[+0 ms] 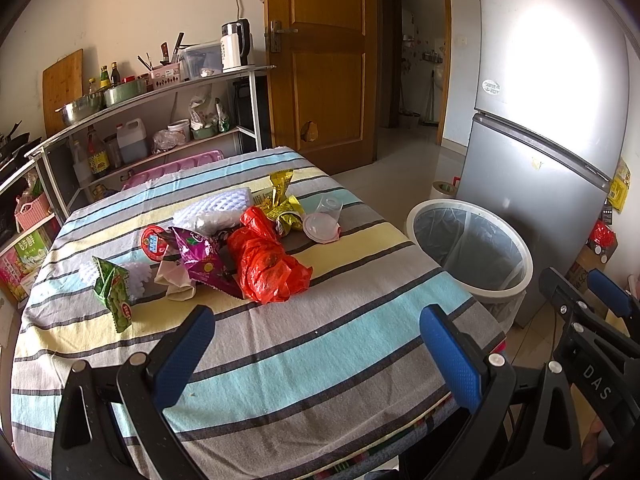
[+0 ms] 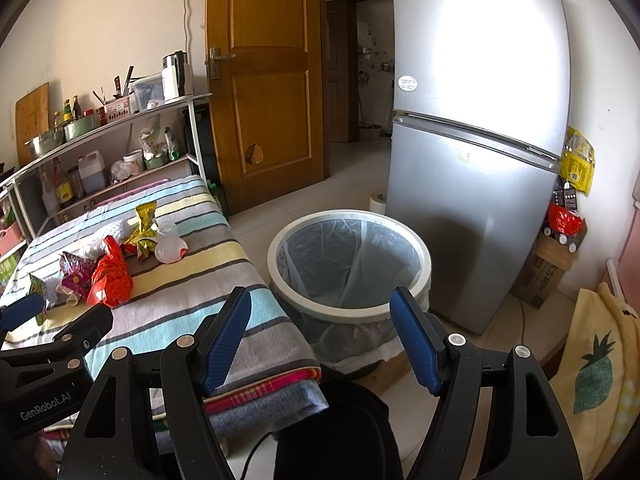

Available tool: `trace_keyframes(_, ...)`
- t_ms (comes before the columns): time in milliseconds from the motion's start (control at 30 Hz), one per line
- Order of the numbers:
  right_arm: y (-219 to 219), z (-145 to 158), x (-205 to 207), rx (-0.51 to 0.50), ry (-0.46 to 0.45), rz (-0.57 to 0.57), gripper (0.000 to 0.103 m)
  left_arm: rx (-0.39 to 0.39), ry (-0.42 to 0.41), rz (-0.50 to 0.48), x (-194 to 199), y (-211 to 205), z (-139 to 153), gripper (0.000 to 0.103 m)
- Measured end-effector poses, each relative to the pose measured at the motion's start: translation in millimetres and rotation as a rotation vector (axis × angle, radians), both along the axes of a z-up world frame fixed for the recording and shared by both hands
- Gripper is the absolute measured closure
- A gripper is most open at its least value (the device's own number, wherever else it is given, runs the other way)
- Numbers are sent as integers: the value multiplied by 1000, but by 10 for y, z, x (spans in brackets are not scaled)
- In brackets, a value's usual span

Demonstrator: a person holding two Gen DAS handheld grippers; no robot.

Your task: Collect trash

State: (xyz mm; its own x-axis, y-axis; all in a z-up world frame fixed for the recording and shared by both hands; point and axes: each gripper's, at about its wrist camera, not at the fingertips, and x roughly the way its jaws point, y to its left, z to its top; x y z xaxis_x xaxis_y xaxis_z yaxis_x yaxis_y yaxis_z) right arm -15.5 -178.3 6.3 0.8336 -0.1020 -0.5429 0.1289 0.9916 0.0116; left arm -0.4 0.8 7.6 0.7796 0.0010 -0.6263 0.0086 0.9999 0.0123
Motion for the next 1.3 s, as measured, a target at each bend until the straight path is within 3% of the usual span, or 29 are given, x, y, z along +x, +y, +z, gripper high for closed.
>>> trace_keyframes(533, 8, 6, 7, 5, -2, 13, 31, 0, -4, -2, -10, 13, 37, 0)
trace_keyframes(667, 92, 4, 30, 23, -28, 97, 31, -15, -12, 26, -15, 130, 79, 0)
trace_keyframes(867, 250, -62, 219, 77, -32, 252, 31, -98, -13, 88, -50, 538, 54, 0)
trace_keyframes(1167, 612, -156, 798, 129, 17, 477, 31, -105, 18, 225, 8, 1168, -69, 0)
trace_keyframes(1300, 743, -185, 1076, 111, 48, 517, 31, -175, 25, 268, 62, 1429, -151, 0)
